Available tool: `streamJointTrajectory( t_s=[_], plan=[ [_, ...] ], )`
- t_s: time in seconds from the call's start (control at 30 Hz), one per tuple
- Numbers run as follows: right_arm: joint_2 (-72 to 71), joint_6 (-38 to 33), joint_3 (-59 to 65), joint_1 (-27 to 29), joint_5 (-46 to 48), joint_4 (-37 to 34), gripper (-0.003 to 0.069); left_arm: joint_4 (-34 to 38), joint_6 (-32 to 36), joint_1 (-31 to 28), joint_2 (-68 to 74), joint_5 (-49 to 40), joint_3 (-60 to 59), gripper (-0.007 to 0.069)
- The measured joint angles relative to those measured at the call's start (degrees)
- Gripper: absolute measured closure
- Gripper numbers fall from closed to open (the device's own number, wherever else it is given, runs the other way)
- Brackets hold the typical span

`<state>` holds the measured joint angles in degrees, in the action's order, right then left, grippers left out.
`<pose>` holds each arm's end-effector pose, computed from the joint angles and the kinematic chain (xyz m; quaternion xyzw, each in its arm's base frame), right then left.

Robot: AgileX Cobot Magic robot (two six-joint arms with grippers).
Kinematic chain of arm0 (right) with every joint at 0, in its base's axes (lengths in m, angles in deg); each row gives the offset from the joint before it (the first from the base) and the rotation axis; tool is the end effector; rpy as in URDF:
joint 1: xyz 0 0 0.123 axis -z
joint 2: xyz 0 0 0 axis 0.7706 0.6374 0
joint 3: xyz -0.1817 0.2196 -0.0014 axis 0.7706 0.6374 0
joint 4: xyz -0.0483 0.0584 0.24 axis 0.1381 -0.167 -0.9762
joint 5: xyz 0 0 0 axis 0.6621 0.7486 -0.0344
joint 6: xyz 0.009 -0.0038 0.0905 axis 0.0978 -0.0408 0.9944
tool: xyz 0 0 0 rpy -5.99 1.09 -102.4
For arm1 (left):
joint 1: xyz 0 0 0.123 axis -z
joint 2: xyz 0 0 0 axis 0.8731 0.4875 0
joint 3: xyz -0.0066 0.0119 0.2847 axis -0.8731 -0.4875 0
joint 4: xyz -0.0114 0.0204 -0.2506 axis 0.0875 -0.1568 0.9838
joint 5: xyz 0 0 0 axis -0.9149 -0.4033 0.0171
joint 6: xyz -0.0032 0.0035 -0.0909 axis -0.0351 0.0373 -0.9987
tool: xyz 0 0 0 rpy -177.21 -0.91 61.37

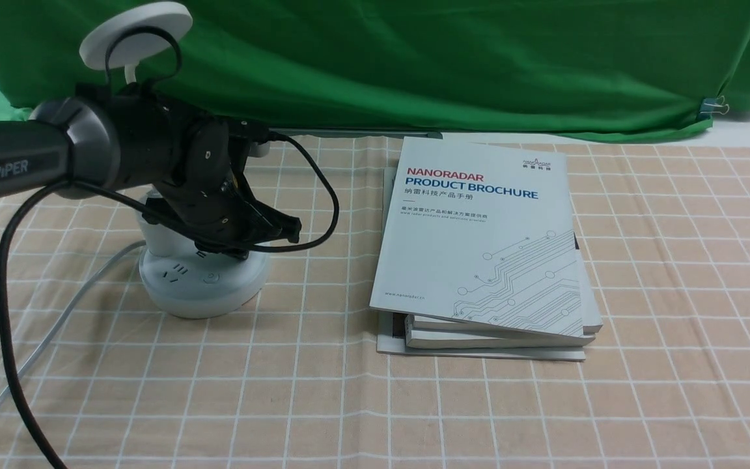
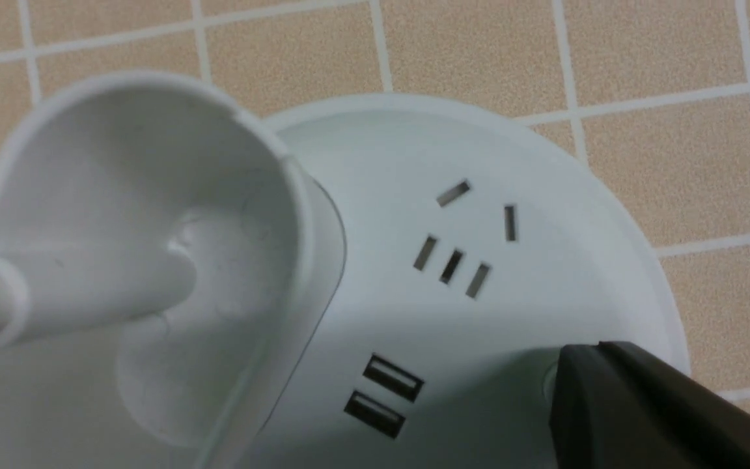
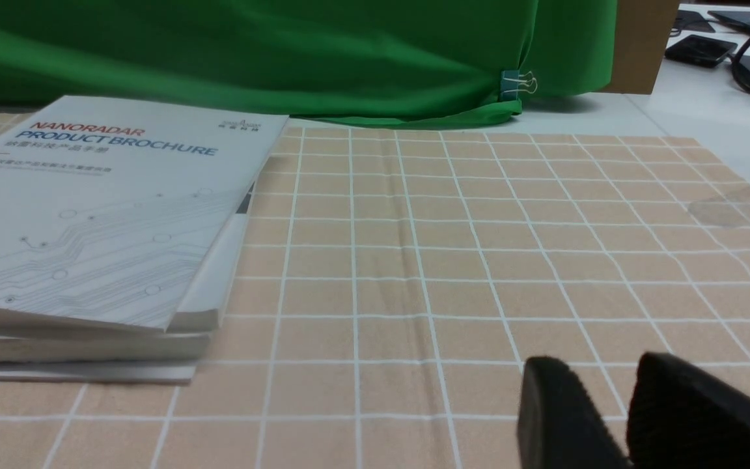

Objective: Turn on the table lamp on the light coffee tablecloth with your hand.
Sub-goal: 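Press the power button on the lamp base to turn the lamp on with the left gripper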

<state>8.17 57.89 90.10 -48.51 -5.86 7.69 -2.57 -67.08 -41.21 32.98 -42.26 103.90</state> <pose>0.0562 -0.0014 0.1898 0.0011 0.7548 -0.0171 0.6558 0.3911 -0.1316 0.1837 0.0888 0.9693 -0.0163 0.2285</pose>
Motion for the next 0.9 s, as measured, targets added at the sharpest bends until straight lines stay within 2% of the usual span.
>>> streamJointTrajectory(
  t_s=[0.9],
  plan=[
    [0.0, 0.0, 0.0, 0.0, 0.0, 0.0, 0.0421, 0.4, -1.4, -0.5, 1.2, 1.3, 0.7, 0.0629]
  ],
)
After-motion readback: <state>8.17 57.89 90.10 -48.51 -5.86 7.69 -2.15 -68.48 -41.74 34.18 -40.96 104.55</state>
